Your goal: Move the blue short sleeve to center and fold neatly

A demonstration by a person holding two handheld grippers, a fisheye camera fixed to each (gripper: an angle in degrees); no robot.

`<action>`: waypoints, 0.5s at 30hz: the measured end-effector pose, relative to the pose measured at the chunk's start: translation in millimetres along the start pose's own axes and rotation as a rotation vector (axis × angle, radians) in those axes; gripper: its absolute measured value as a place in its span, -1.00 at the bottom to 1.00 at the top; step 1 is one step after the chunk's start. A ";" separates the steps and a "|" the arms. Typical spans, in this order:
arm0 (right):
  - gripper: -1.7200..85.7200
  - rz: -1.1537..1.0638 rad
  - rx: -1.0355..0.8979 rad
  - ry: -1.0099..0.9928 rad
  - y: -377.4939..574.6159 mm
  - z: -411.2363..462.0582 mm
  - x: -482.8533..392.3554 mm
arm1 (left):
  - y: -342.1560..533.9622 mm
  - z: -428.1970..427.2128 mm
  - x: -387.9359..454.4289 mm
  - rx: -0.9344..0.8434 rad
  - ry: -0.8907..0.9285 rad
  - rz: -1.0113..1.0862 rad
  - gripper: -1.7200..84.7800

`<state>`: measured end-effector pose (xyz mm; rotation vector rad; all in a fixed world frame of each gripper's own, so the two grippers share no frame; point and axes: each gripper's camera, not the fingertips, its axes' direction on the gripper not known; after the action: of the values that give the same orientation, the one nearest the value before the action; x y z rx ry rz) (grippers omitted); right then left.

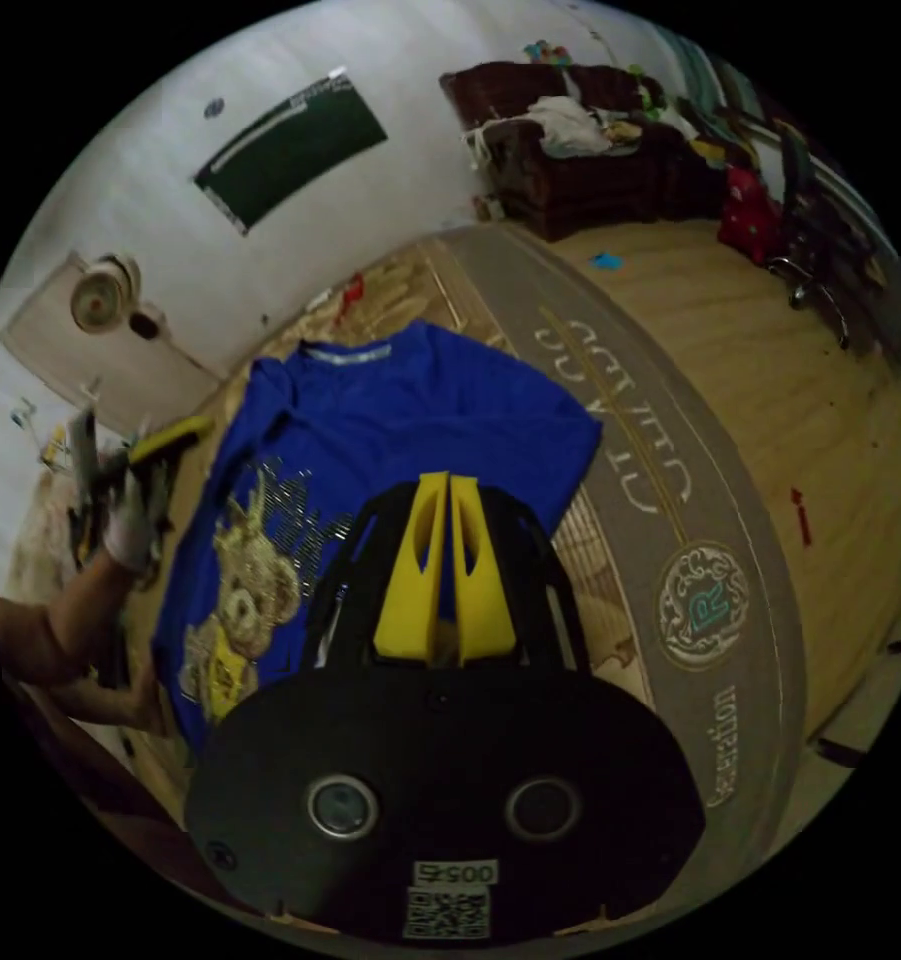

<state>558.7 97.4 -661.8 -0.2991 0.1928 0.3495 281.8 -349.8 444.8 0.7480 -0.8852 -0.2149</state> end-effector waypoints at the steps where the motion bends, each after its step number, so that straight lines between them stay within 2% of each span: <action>1: -0.98 -0.011 -0.012 0.022 -0.1 4.5 -1.8 | -5.4 11.8 -5.7 -0.047 0.012 0.022 -0.97; 4: -0.99 -0.035 -0.022 0.080 1.2 22.4 -7.1 | -10.2 46.2 -13.4 -0.191 0.034 0.053 -0.97; 10: -0.99 -0.064 -0.006 0.195 -5.8 53.7 -13.8 | -4.1 79.4 -4.1 -0.152 -0.188 0.128 -0.97; 13: -0.99 -0.077 -0.006 0.265 -12.6 70.4 -14.4 | -5.1 92.4 -14.2 -0.154 -0.141 0.081 -0.97; 15: -0.99 -0.036 -0.009 0.241 -12.6 78.9 -8.4 | -3.0 96.3 -22.9 -0.167 -0.069 0.060 -0.97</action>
<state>566.0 108.8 -582.6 -0.3531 0.4216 0.2779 194.1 -389.8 467.3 0.5606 -0.9410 -0.2593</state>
